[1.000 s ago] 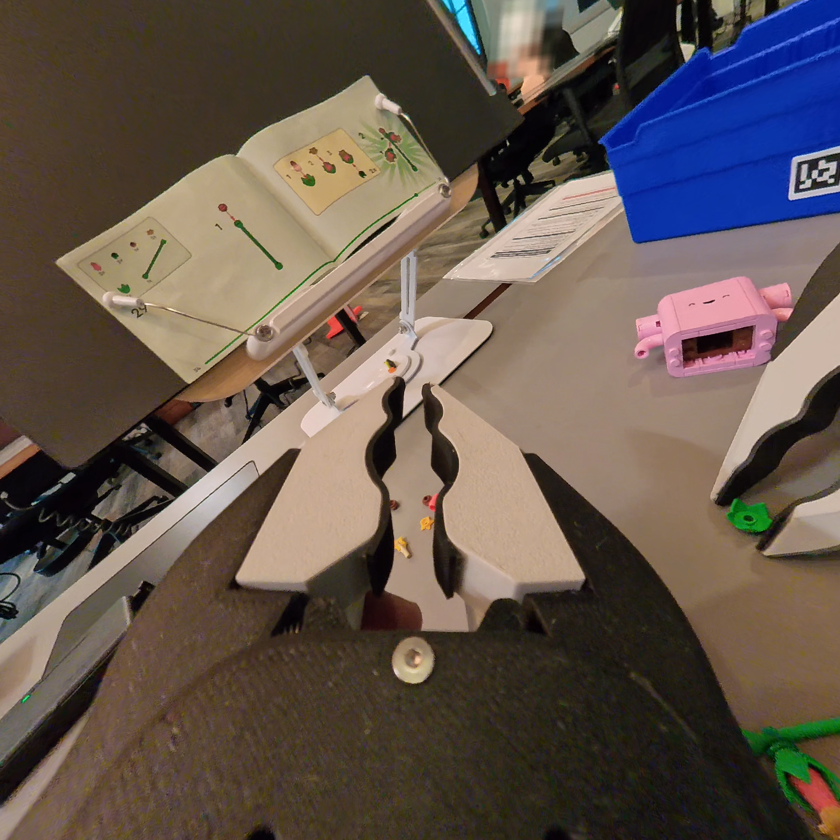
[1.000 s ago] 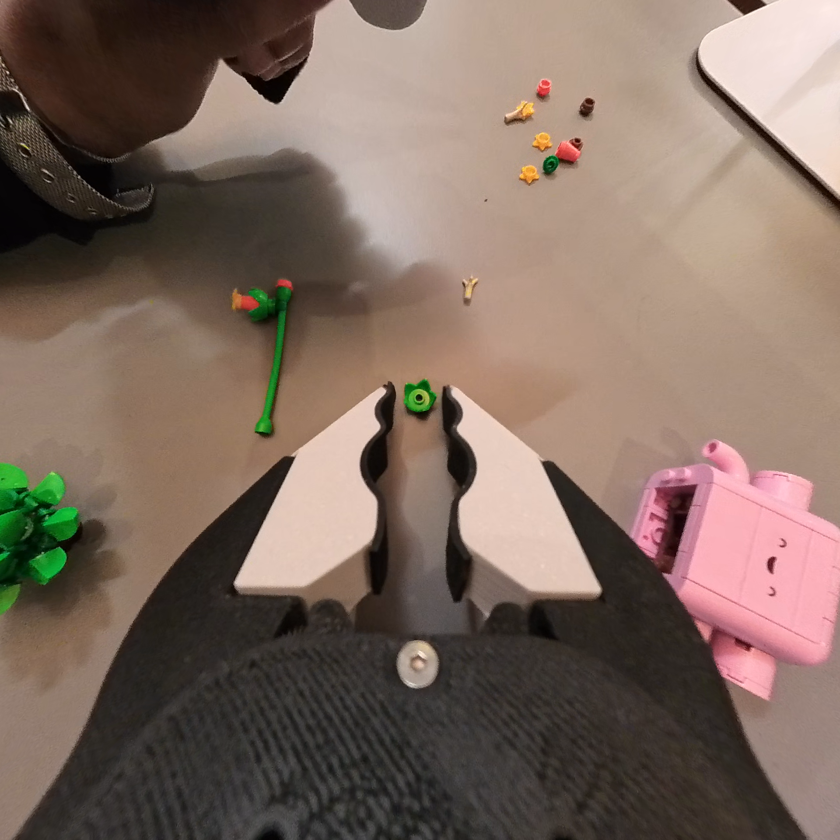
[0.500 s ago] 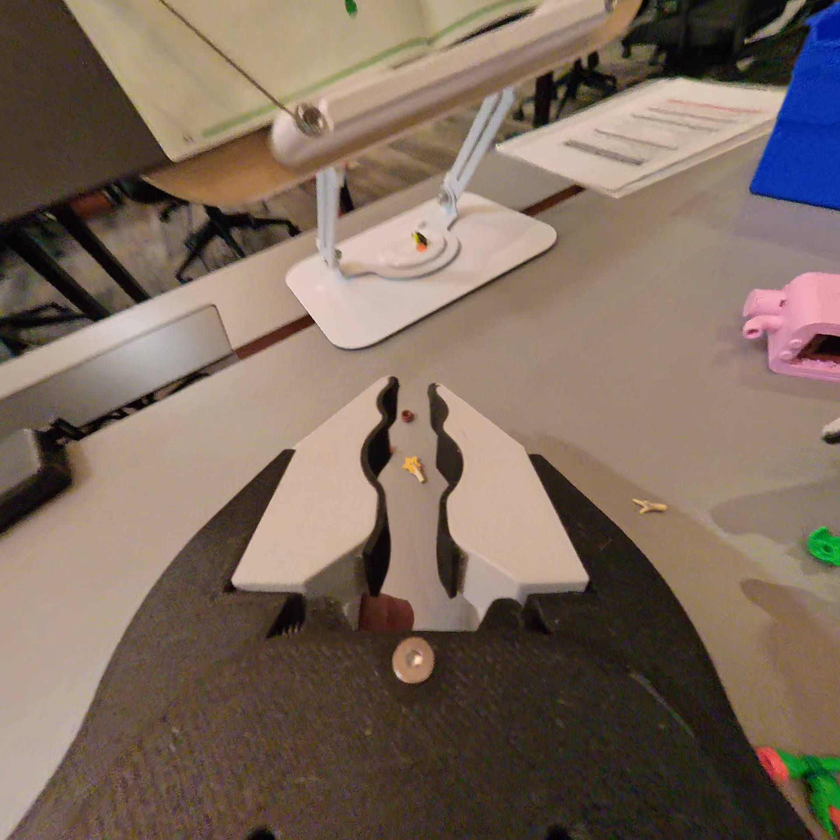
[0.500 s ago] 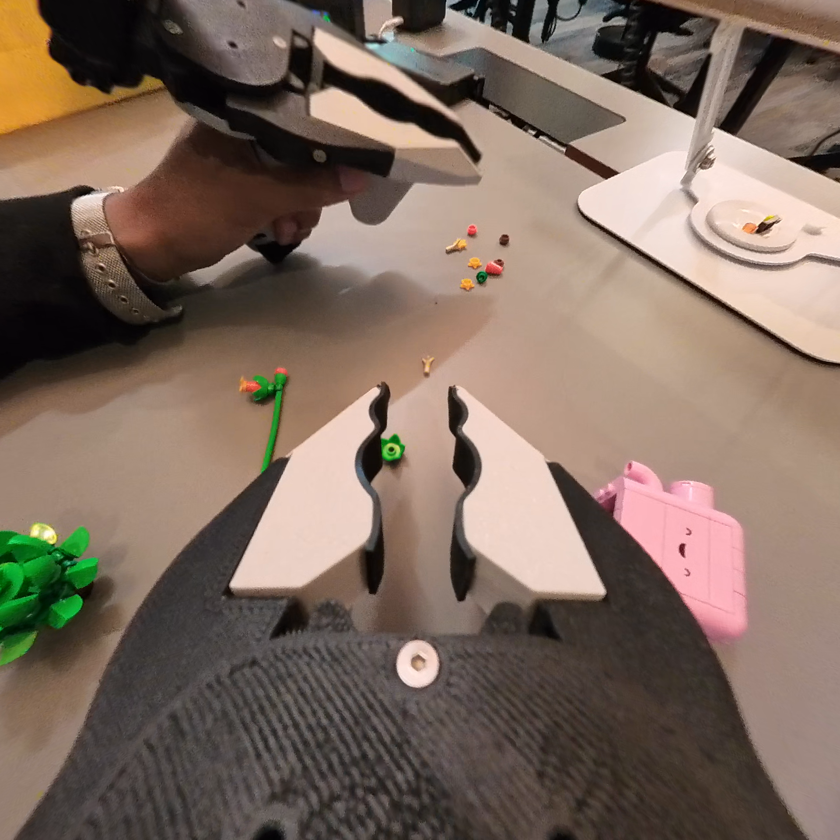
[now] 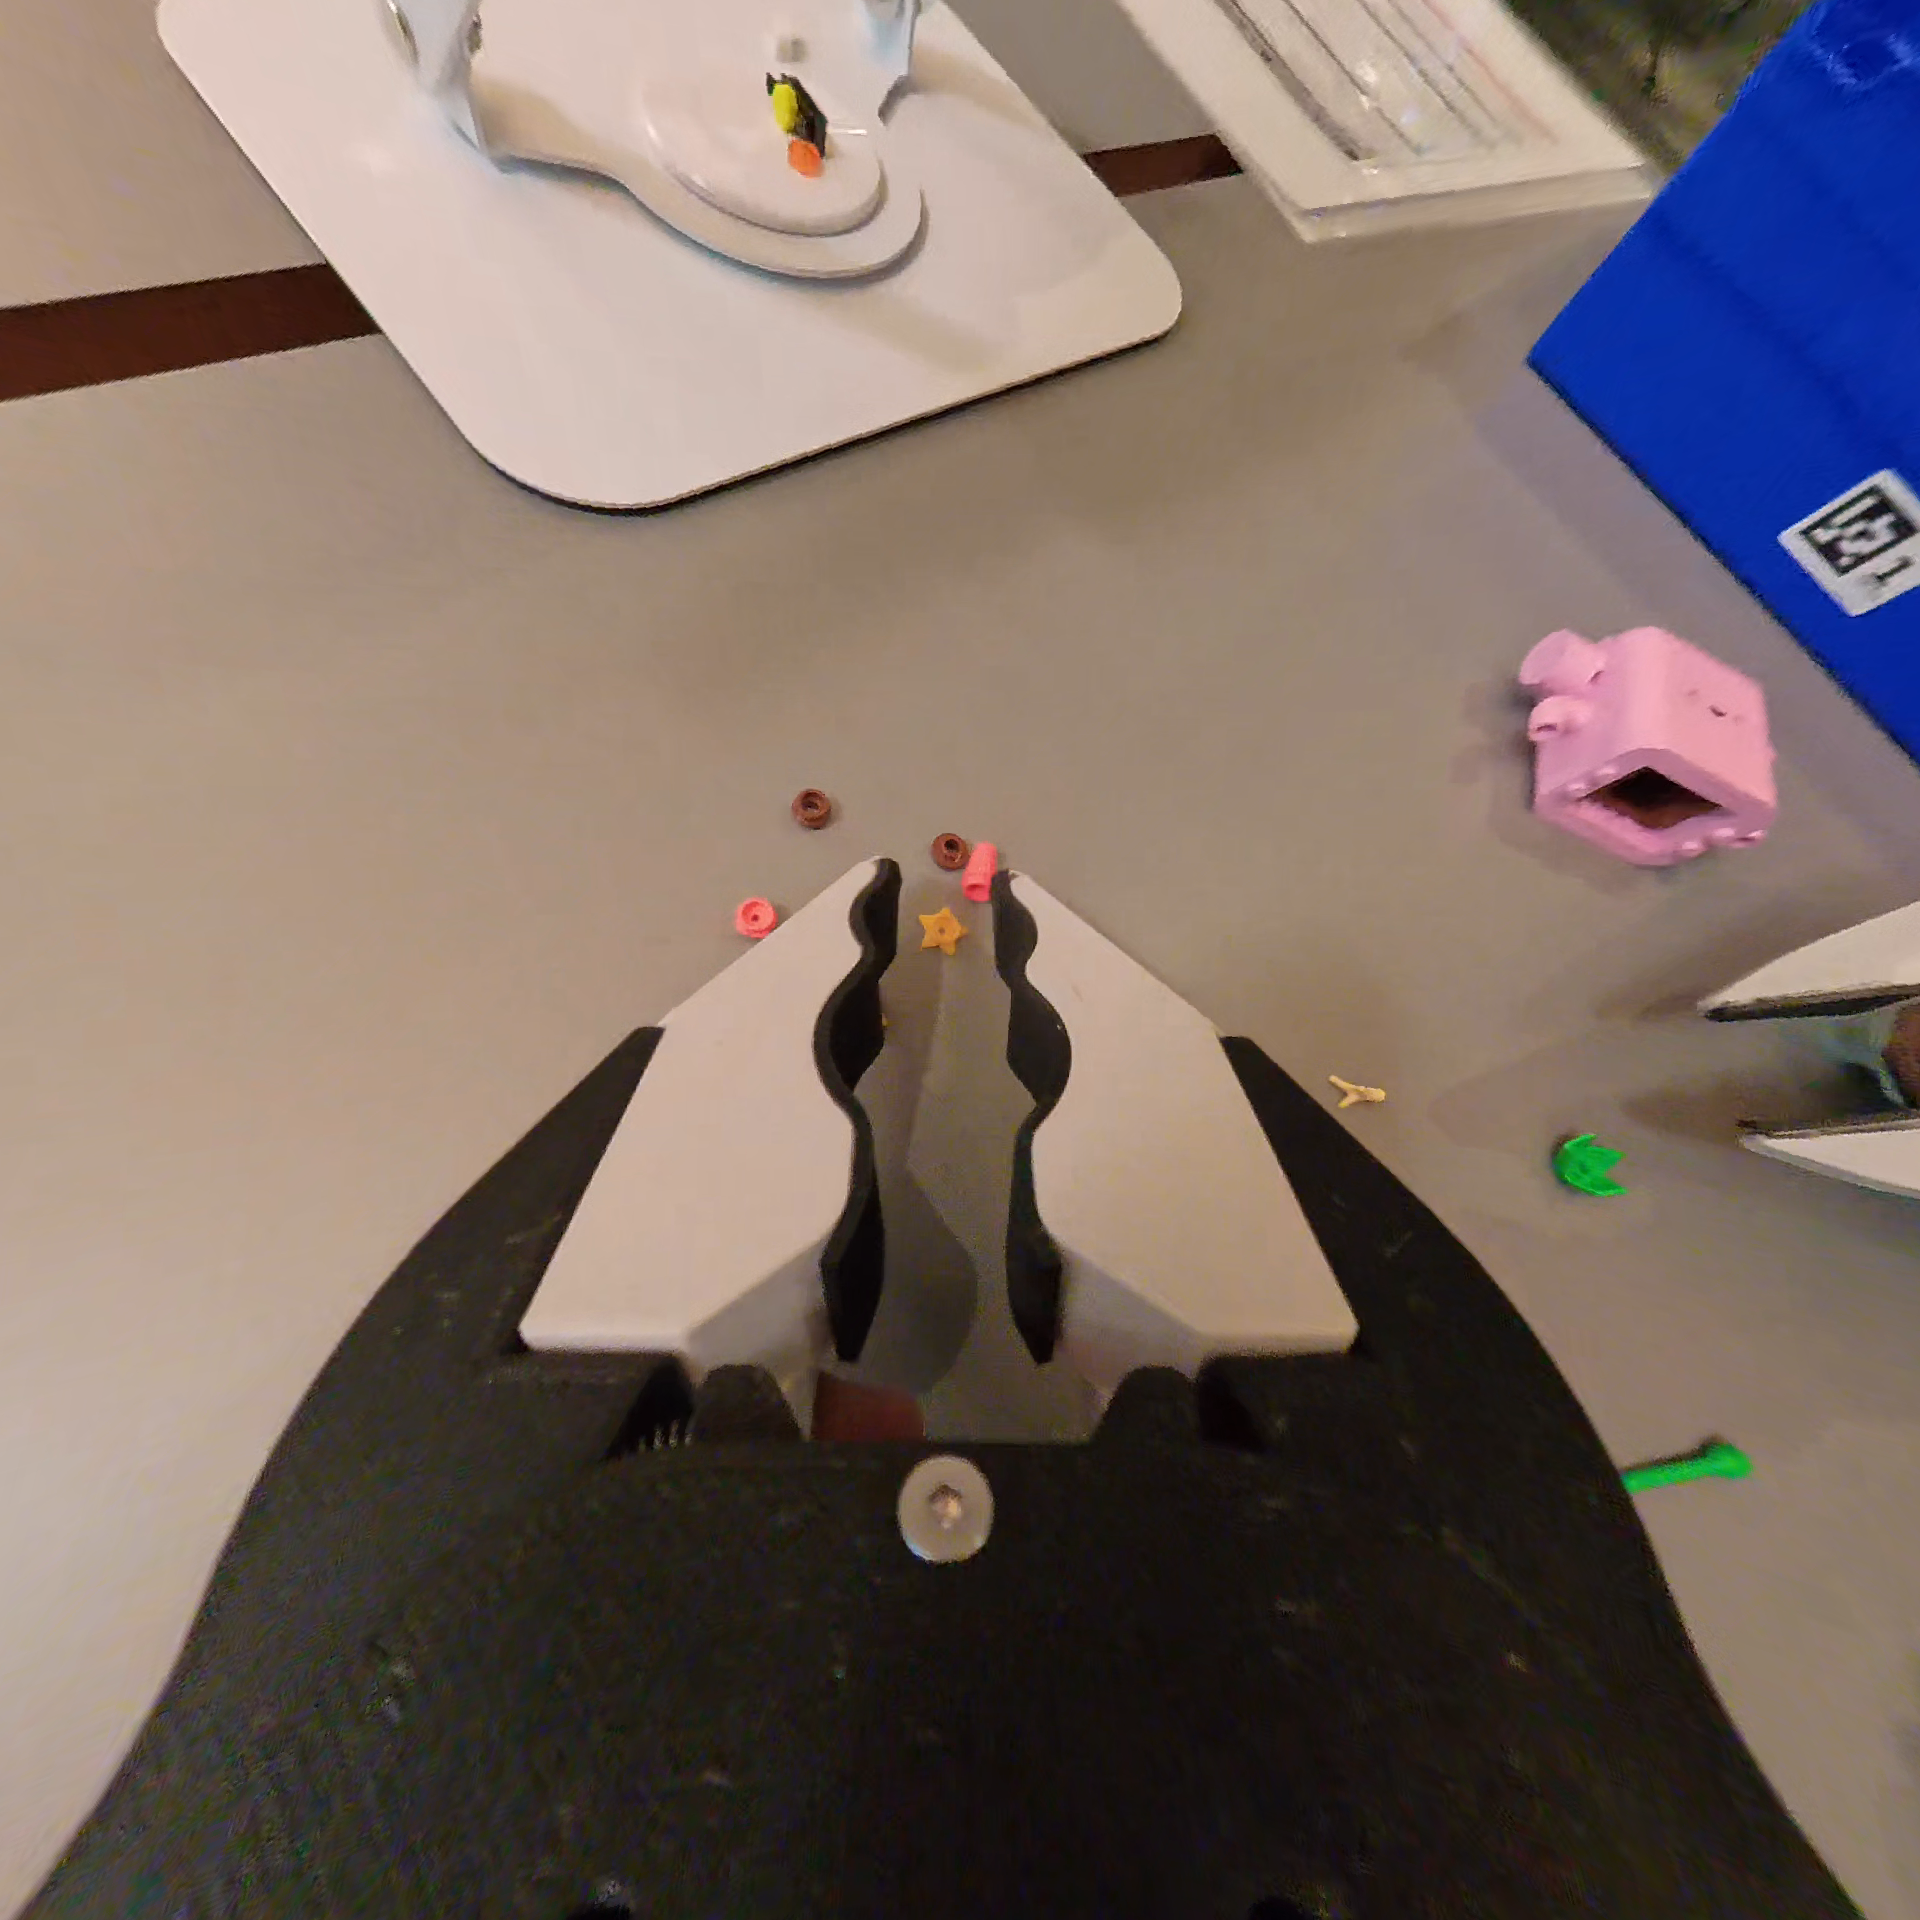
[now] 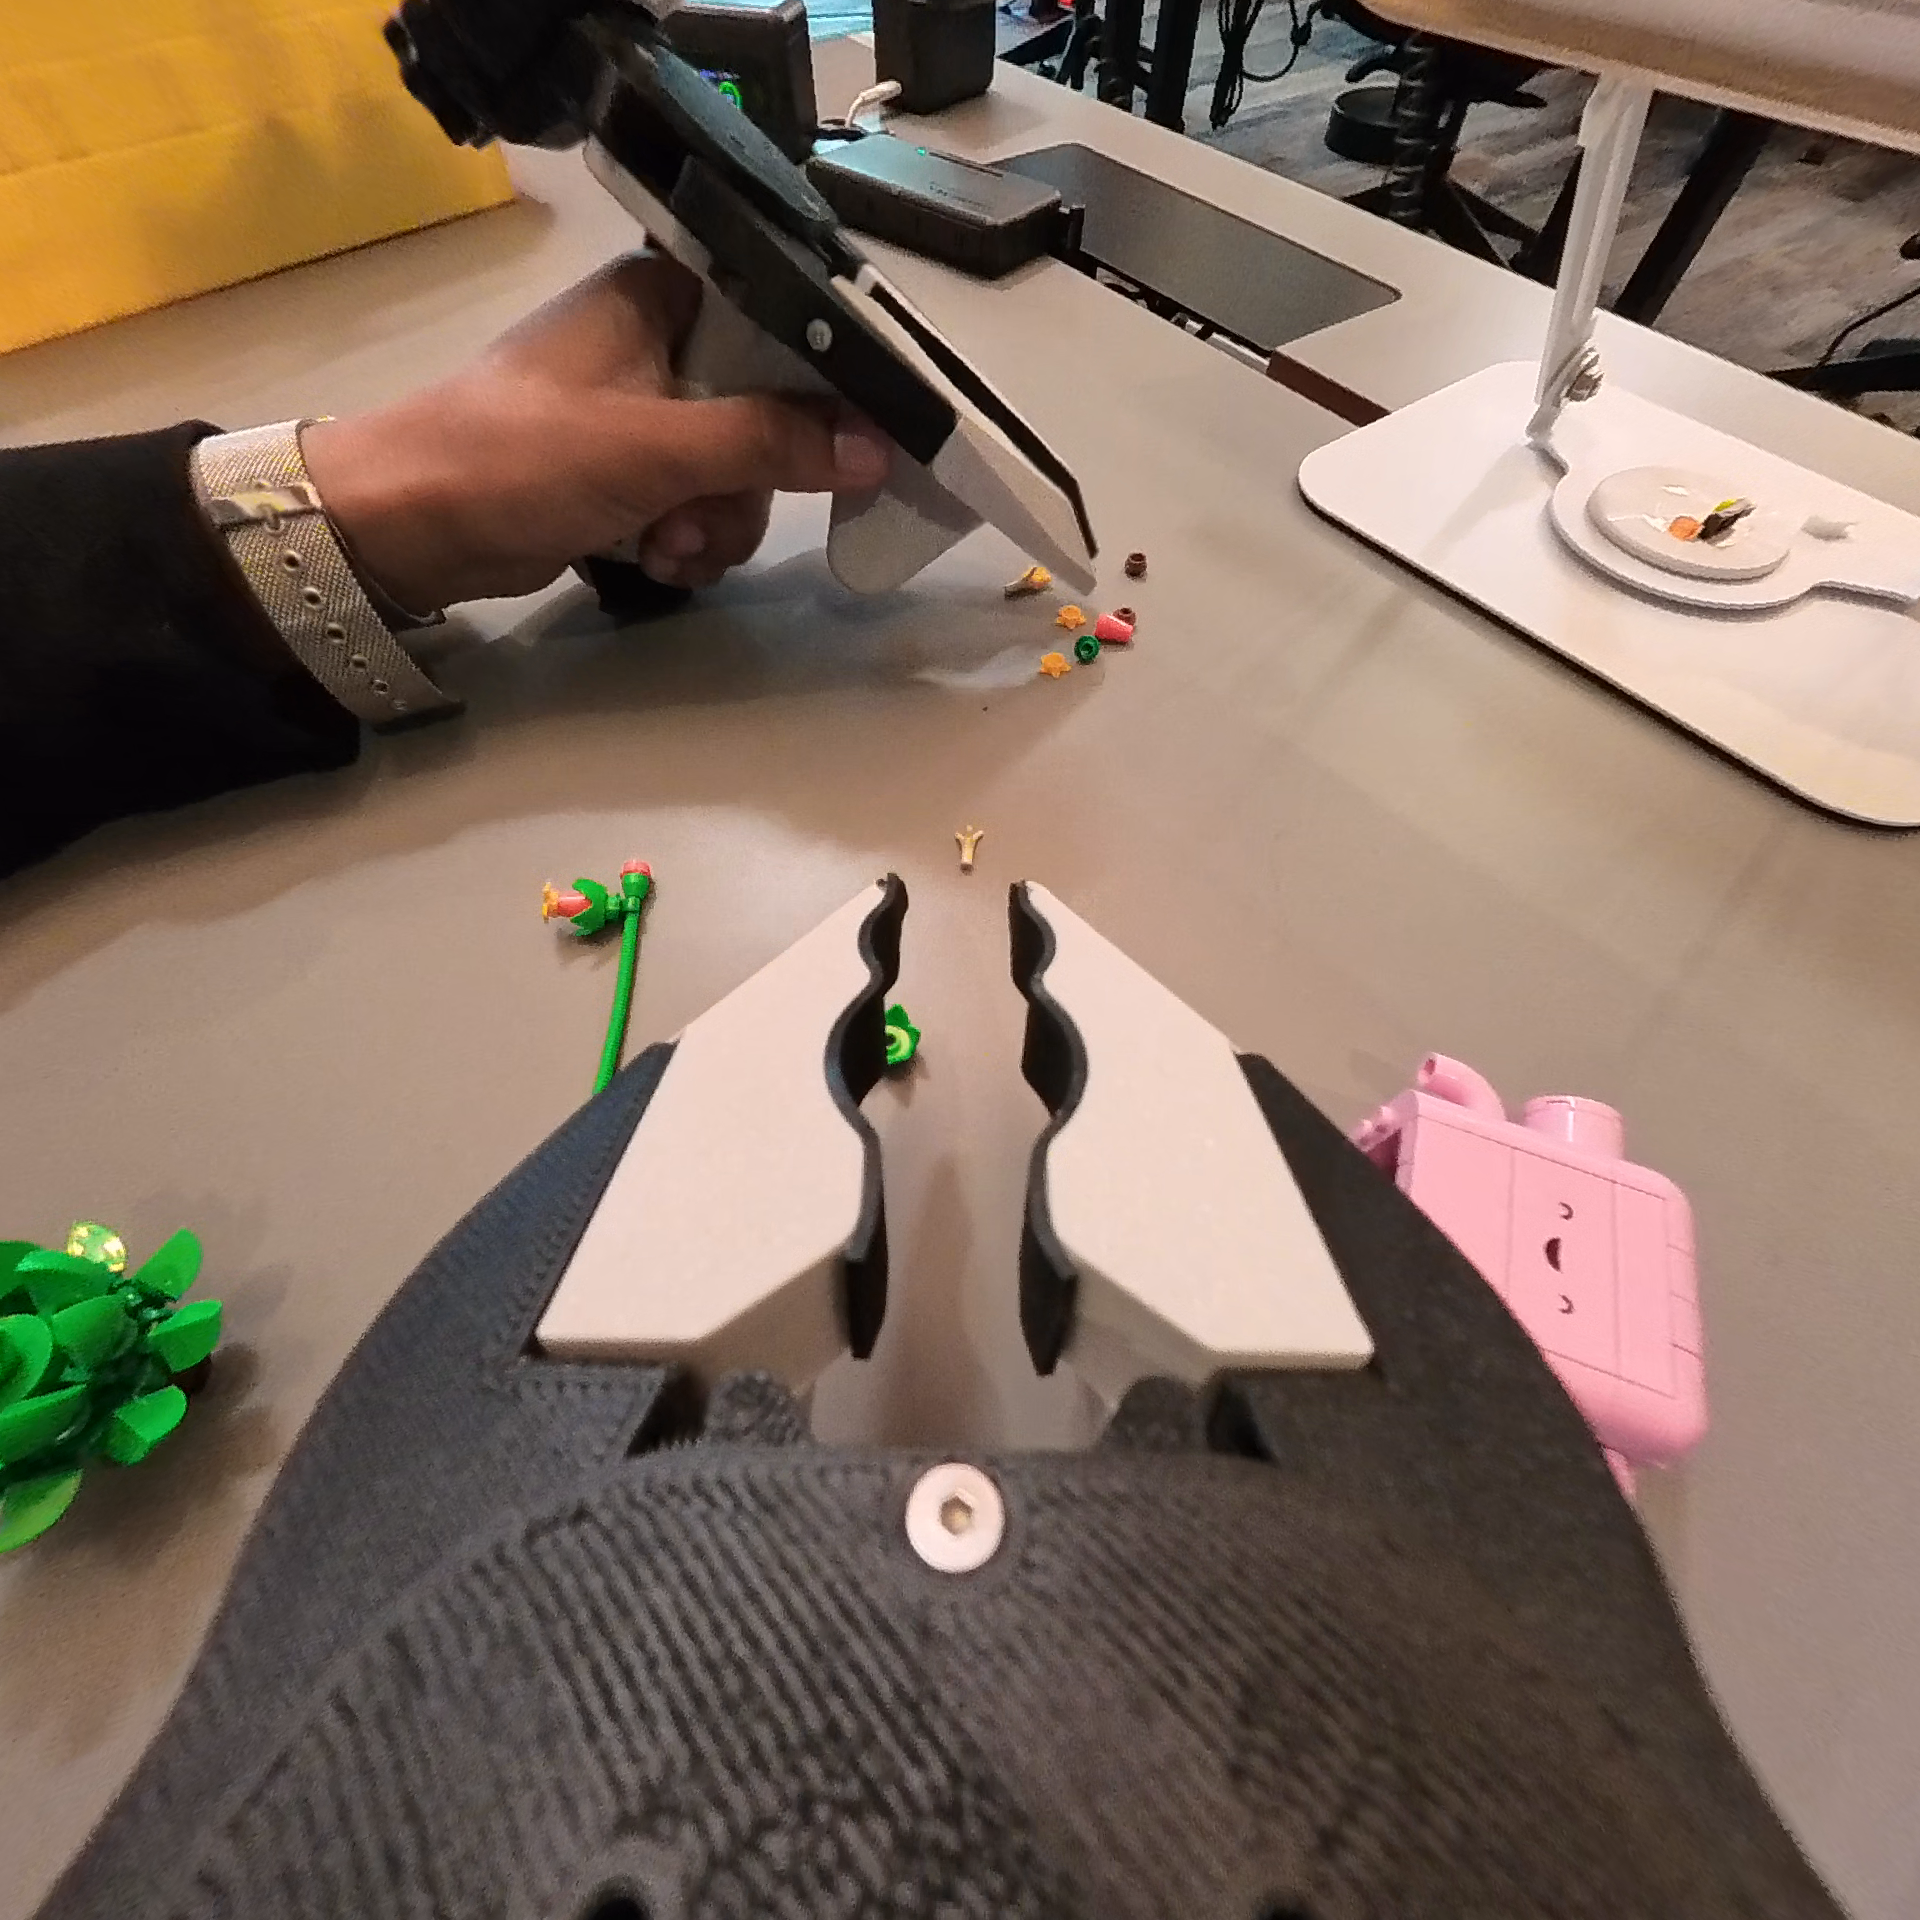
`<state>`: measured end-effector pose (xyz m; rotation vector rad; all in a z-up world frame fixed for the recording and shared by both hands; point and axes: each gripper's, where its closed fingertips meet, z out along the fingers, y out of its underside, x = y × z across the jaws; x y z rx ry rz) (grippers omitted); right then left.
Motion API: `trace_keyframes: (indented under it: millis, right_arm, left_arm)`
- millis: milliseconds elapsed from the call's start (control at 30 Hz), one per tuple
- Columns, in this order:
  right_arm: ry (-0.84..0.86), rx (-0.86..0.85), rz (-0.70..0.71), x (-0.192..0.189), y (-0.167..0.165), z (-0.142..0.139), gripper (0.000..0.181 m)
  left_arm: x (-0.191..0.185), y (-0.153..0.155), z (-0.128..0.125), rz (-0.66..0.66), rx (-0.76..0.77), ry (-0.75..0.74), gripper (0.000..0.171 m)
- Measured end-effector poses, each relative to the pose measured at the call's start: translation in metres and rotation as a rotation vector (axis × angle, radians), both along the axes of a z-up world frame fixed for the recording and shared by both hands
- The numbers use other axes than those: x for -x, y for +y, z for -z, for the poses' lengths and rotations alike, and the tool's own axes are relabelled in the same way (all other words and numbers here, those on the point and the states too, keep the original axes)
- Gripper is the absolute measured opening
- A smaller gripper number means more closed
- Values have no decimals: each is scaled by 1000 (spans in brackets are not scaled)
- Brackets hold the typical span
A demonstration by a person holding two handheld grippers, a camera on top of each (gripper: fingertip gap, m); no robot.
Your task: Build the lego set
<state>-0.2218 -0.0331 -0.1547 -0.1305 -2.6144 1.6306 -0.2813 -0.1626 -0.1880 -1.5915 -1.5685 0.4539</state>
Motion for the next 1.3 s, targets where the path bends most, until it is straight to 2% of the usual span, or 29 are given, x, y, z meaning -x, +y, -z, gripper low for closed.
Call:
trace_keyframes:
  millis: [100,333,500,700,867,1067,1167,1300]
  right_arm:
    - [4,5,3,0,0,-1,18]
    - [5,12,6,2,-1,-1,18]
    - [42,-4,3,0,-3,0,18]
    - [56,-14,1,-1,-4,2,18]
    - [46,8,16,3,-2,-1,18]
    - [16,63,24,7,0,-9,17]
    - [-19,149,-1,5,0,-21,18]
    - [-114,333,-26,6,7,-50,20]
  left_arm:
    - [2,5,3,29,-33,-25,18]
    - [3,9,12,46,59,-74,19]
    - [5,9,13,41,67,-76,18]
    - [5,8,14,38,69,-84,6]
    - [5,10,13,46,83,-75,5]
    - [3,15,-5,82,67,43,5]
    - [-6,35,-28,198,8,191,5]
    - [-26,80,-62,400,-158,369,5]
